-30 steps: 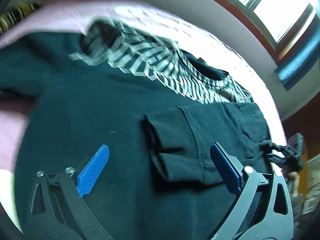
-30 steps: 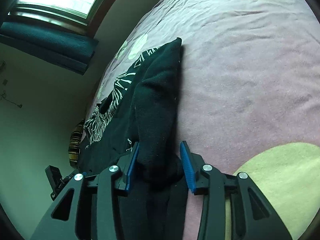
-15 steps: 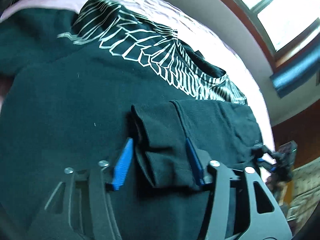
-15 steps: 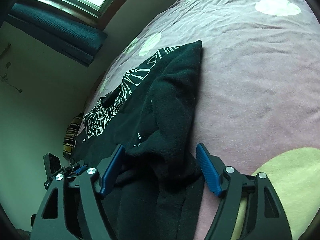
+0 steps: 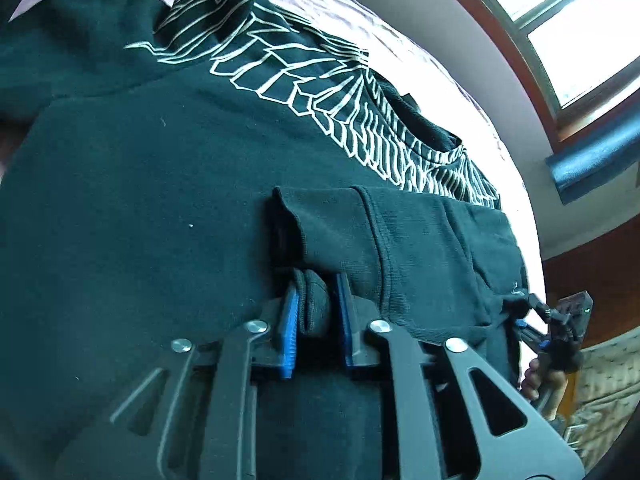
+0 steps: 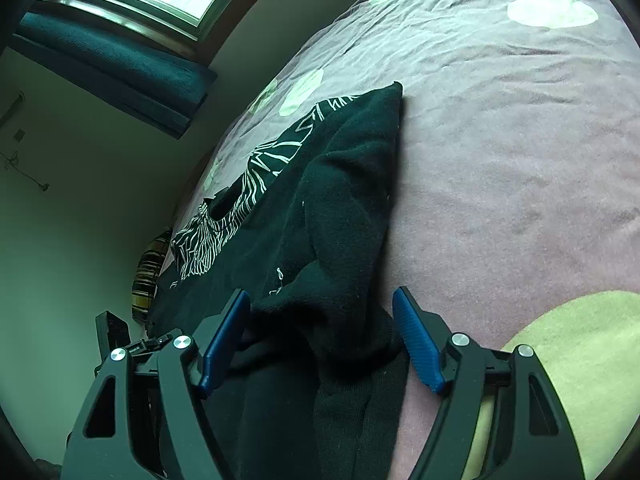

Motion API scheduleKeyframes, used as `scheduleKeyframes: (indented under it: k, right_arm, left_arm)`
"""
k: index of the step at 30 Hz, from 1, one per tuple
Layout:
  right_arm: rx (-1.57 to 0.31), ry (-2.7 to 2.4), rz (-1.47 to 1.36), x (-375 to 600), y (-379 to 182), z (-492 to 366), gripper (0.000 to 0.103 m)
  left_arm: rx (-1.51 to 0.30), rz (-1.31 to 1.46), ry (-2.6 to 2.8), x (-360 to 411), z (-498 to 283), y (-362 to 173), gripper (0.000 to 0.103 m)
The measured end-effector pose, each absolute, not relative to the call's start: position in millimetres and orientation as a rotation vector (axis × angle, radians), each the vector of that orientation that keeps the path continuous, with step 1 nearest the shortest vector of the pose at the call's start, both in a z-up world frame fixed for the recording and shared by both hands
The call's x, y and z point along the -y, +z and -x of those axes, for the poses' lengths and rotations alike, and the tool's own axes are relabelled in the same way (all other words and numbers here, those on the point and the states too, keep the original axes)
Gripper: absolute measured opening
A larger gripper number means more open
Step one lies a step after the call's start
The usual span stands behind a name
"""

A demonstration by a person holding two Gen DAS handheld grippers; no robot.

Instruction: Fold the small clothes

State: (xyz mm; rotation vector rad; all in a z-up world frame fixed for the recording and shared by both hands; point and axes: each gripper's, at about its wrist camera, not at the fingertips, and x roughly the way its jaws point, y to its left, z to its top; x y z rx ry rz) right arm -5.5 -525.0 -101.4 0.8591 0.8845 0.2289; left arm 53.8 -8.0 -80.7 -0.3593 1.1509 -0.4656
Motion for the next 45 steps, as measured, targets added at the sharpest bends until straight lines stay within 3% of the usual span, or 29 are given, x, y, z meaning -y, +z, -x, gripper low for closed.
scheduleKeyframes:
  k: [4,10,21,22,23,24,25,30,32,37,39,40,41,42,45]
  right_arm:
    - [-0.87,0.227,-0.97,545,-103,14,0.074]
    - [-0.854,0.239,-1.053,557,-107,17,0.074]
    - [-0.834,0.201,-1.093,582,-113,-66,0.074]
    - [-0.831,0.198,-1.083,582,-112,-72,0.069]
    - [-0.84,0.183,-1.048,581,-111,-79,0.016]
    - [-0.86,0.144,-1.014,580,-110,-86,0.007]
    - [-0.855,0.12,-1.019,583,-113,-88,0.006]
    - [-0.829,0.127,-1.078,585,-120,-73,0.008]
    - [-0.85,0.119,-1.128,589,-122,-53,0.03]
    - [-0.818,0.249,-1.147,571,-103,3,0.065]
    - [-0.855,0.286,-1.078,554,-96,9,0.068]
    - [-0.889,0.284,-1.016,545,-94,10,0.066]
    - [-0.952,0.226,-0.896,535,-93,9,0.032]
    - [-0.977,0.182,-0.834,532,-95,10,0.015]
    - [-0.942,0.2,-0.942,546,-112,18,0.014]
  left_arm:
    - [-1.103,0.35,-0.456,2,-45,-73,0.009]
    - [-1.072,0.396,-0.403,-24,-46,-70,0.009]
    - [-1.097,0.425,-0.414,-28,-46,-78,0.009]
    - [-1.097,0.43,-0.414,-29,-46,-78,0.009]
    - [-1.094,0.431,-0.413,-29,-46,-78,0.01]
    - [-1.088,0.43,-0.408,-29,-45,-77,0.01]
    - [-1.084,0.429,-0.411,-30,-44,-76,0.01]
    - [-1.087,0.372,-0.411,-24,-44,-77,0.01]
    - [-1.085,0.365,-0.414,-24,-45,-78,0.011]
    - [-1.085,0.358,-0.414,-23,-47,-78,0.011]
    - [-1.085,0.358,-0.413,-23,-47,-79,0.011]
    - [-1.084,0.355,-0.413,-22,-47,-78,0.011]
    - [-1.083,0.352,-0.413,-22,-47,-78,0.011]
    - [-1.082,0.35,-0.413,-22,-46,-78,0.011]
    - [-1.078,0.354,-0.41,-24,-46,-79,0.014]
